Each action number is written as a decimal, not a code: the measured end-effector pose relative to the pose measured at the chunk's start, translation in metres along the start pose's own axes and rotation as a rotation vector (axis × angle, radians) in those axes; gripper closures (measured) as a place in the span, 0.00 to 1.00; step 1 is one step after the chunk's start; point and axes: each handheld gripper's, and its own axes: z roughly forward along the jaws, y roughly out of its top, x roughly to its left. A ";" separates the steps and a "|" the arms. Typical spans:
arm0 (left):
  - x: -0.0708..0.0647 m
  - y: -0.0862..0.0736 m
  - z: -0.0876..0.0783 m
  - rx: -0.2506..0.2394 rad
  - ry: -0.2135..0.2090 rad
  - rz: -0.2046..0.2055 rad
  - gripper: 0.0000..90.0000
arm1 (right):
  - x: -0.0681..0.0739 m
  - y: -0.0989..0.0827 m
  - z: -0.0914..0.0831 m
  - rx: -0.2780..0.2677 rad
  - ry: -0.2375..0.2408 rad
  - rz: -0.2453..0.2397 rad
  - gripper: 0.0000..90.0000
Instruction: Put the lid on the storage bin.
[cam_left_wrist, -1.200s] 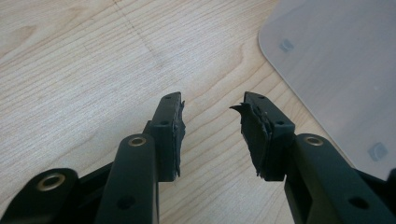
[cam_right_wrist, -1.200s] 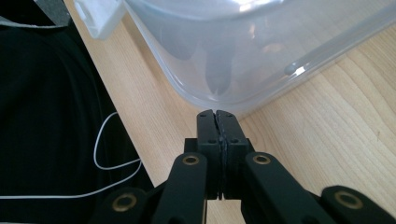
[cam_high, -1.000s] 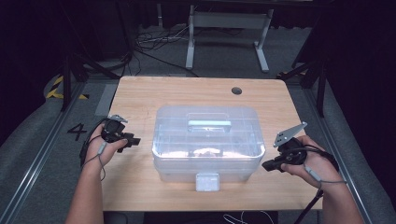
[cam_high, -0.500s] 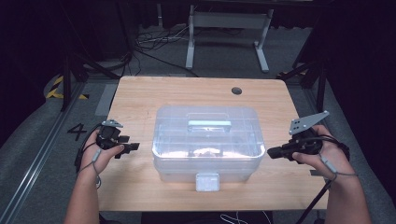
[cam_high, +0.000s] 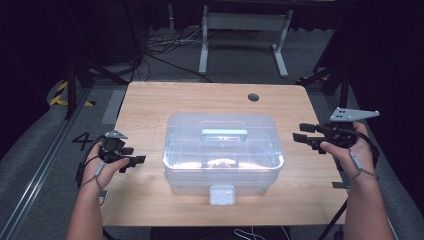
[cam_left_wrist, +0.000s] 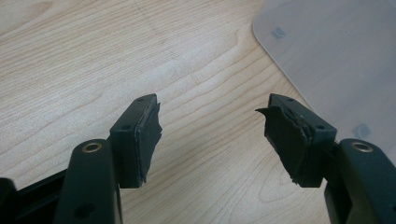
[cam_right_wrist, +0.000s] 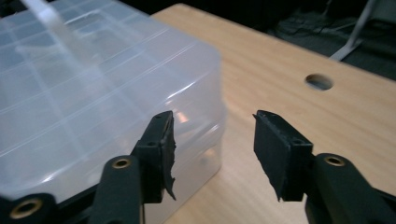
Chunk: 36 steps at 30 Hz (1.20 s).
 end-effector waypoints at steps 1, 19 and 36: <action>0.000 0.000 0.000 0.000 0.004 0.000 0.40 | -0.003 -0.001 0.000 -0.015 -0.006 -0.001 0.51; 0.004 -0.002 0.006 -0.003 0.040 -0.004 0.31 | -0.057 -0.039 0.025 0.093 -0.282 0.054 0.42; 0.007 -0.001 0.011 0.023 0.055 0.003 0.29 | -0.064 -0.065 0.064 0.232 -0.296 0.098 0.38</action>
